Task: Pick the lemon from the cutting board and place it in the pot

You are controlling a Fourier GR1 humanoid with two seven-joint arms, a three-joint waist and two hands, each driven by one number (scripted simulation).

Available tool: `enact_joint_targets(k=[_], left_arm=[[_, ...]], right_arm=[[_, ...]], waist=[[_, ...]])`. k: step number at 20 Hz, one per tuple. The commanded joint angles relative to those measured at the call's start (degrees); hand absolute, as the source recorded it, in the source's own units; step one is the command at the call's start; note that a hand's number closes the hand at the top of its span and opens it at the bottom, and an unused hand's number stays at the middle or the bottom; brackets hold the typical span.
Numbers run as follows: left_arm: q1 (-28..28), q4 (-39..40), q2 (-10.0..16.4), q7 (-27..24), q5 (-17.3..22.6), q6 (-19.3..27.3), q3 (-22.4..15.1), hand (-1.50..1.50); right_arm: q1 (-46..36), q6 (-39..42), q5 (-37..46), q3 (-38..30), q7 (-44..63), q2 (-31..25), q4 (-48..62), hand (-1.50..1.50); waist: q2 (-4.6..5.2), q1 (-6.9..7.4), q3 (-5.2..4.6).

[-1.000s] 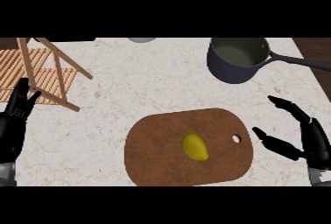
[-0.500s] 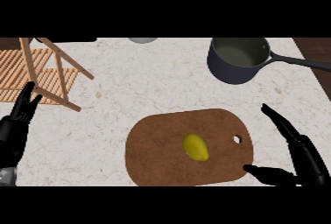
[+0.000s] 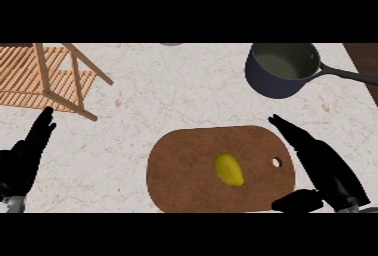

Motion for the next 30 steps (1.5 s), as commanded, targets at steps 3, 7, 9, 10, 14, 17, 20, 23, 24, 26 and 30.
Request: enact_joint_targets(k=[3,7,9,10,14,17,20,23,24,26,30], left_arm=[[-2.61,2.97,-2.13,1.93,-1.59,1.1,-1.26,0.0],[-3.46,4.62,-2.68,1.29,-2.75,1.66,-0.76,0.0],[-1.07,3.38,-3.07,0.11,-2.62,0.27,-0.89,0.0],[-1.98,3.66,-0.97,0.43,-0.47,-1.98,1.91,0.0],[2.05,-1.86,-2.3,2.35,-2.76,0.17,0.89,0.0],[-2.23,2.74,-1.02,2.45,-1.14,-2.25,3.54,0.0],[1.14,1.08,-2.08,0.38,-2.38,-2.37,2.54,0.0],[-0.69,2.54,-3.5,1.44,-3.66,-1.46,2.3,0.0],[0.65,2.72,-2.24,0.11,-1.85,-3.79,4.41,0.0],[-1.62,4.81,-5.52,0.11,-4.05,-1.06,2.63,0.0],[-2.18,2.01,-4.56,3.32,-5.55,-1.34,2.81,0.0]], right_arm=[[-11.51,16.74,-5.34,6.61,20.31,3.64,-0.15,-1.5],[-20.2,24.77,-12.34,6.62,31.02,9.81,4.33,-1.5],[-22.34,24.96,-12.89,5.8,31.51,13.62,9.01,-1.5],[-21.91,24.83,-13.12,5.87,31.08,14.33,10.61,-1.5],[-23.8,25.97,-13.18,7.07,33.79,17.93,11.77,-1.5],[-24.71,24.78,-9.53,10.45,35.35,19.57,14.82,-1.5],[-26.08,25.6,-8.23,8.74,30.5,19.04,22.22,-1.5],[-28.41,28.0,-9.49,8.81,35.04,21.78,21.91,-1.5],[-27.12,26.39,-7.76,8.63,33.05,21.83,22.45,-1.5],[-25.4,26.14,-7.09,11.25,34.8,23.21,21.53,-1.5],[-27.14,25.25,-4.84,10.48,32.82,26.73,28.32,-1.5]], waist=[[0.22,0.05,-0.11],[0.18,-0.11,-0.05],[0.05,-0.42,0.06],[0.03,-0.58,0.07],[-0.17,-0.67,0.12],[-0.11,-1.17,0.08],[-0.04,-0.75,0.11],[-0.11,-1.2,0.09],[-0.11,-1.14,0.1],[-0.1,-1.61,0.09],[-0.03,-1.22,0.12]])
